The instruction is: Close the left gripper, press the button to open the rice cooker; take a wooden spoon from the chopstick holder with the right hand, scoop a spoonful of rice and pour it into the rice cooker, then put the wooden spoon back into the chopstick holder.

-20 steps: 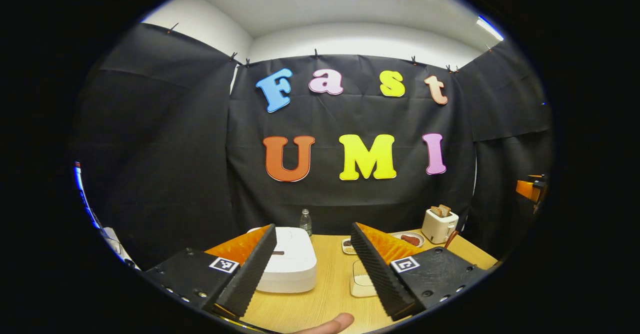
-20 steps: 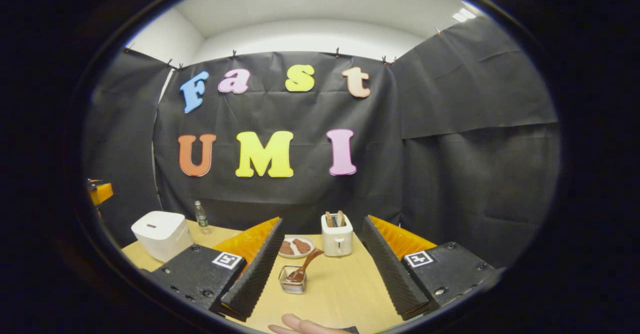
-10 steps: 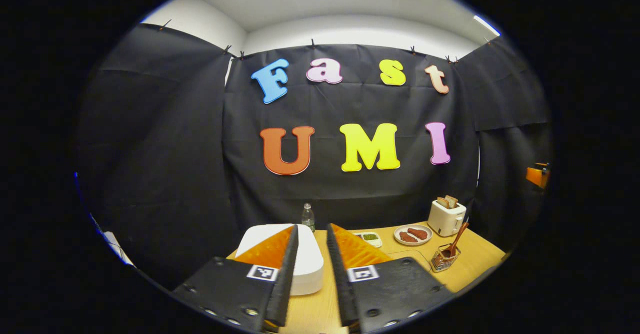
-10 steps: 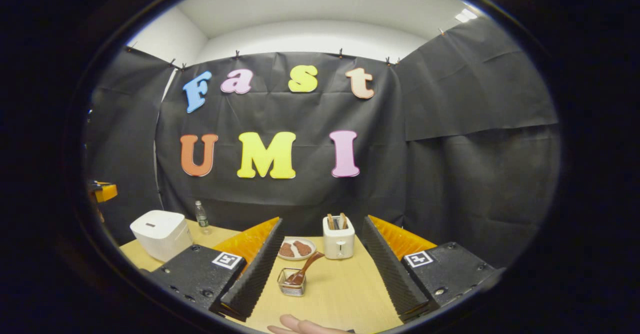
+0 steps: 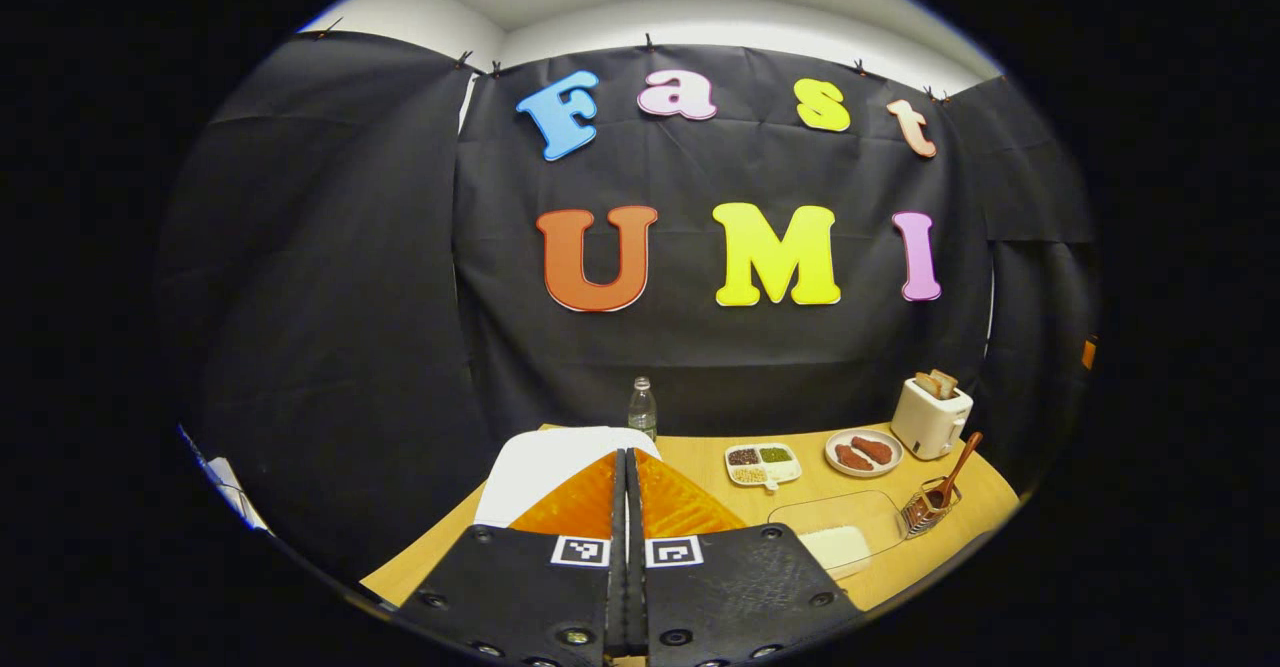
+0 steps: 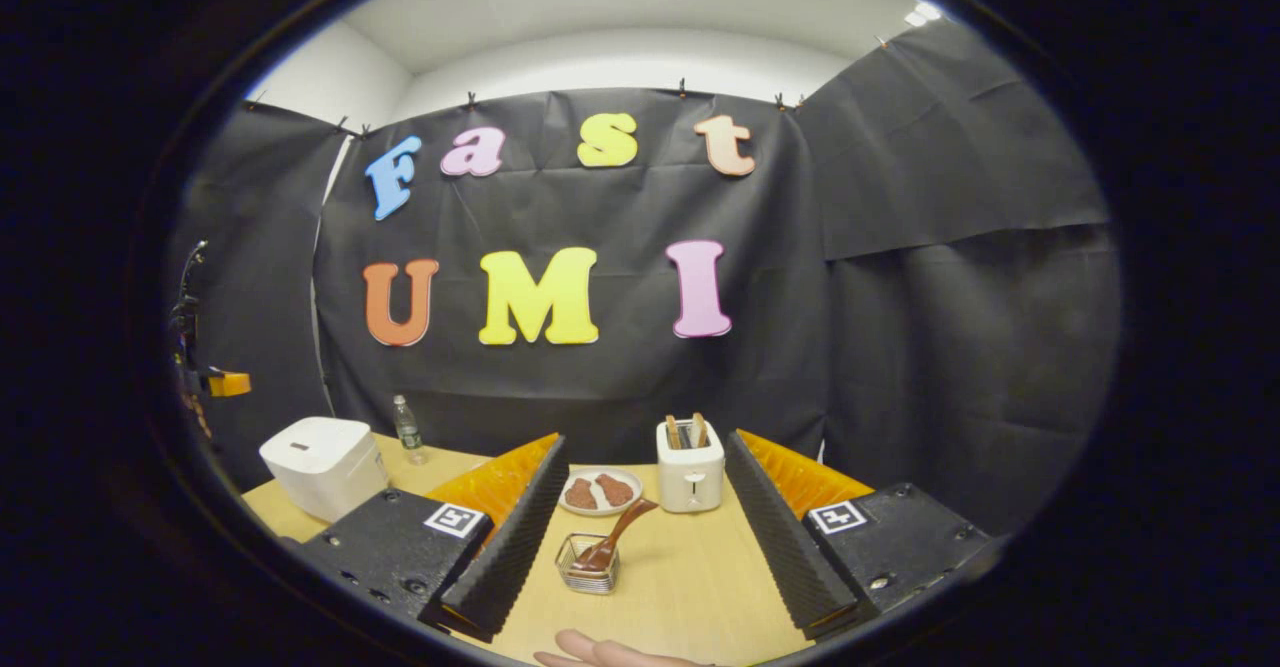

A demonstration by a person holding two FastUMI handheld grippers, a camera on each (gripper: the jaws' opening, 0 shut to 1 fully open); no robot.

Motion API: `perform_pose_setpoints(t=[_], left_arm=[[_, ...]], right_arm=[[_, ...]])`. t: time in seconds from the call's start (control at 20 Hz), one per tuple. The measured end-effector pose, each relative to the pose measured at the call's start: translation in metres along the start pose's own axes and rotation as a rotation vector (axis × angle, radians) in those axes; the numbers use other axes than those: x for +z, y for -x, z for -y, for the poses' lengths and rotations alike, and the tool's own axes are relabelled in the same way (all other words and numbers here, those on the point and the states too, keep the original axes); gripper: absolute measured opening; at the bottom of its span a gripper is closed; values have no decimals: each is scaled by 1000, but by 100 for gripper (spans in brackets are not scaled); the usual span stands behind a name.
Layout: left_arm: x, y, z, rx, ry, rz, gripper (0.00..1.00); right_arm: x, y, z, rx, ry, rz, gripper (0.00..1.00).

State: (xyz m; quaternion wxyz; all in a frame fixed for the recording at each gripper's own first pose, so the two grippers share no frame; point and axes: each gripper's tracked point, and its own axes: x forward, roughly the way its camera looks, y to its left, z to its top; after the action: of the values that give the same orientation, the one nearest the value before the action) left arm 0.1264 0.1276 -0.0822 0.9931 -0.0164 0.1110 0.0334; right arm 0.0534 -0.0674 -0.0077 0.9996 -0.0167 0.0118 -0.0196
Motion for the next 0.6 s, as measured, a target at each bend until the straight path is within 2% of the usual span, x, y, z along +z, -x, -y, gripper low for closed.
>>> perform_pose_setpoints(t=[0.1,0.3,0.5,0.6], left_arm=[[-16,-22,-9,21,9,-59,0],[-45,-55,-22,46,-25,-184,0],[-66,-81,-29,64,-21,-256,0],[-71,-86,-31,69,-40,-272,0]], right_arm=[[-5,-10,-1,19,42,-14,100],[-15,-26,7,16,36,-61,100],[-18,-38,12,33,91,-64,99],[-19,-41,22,11,88,-63,100]])
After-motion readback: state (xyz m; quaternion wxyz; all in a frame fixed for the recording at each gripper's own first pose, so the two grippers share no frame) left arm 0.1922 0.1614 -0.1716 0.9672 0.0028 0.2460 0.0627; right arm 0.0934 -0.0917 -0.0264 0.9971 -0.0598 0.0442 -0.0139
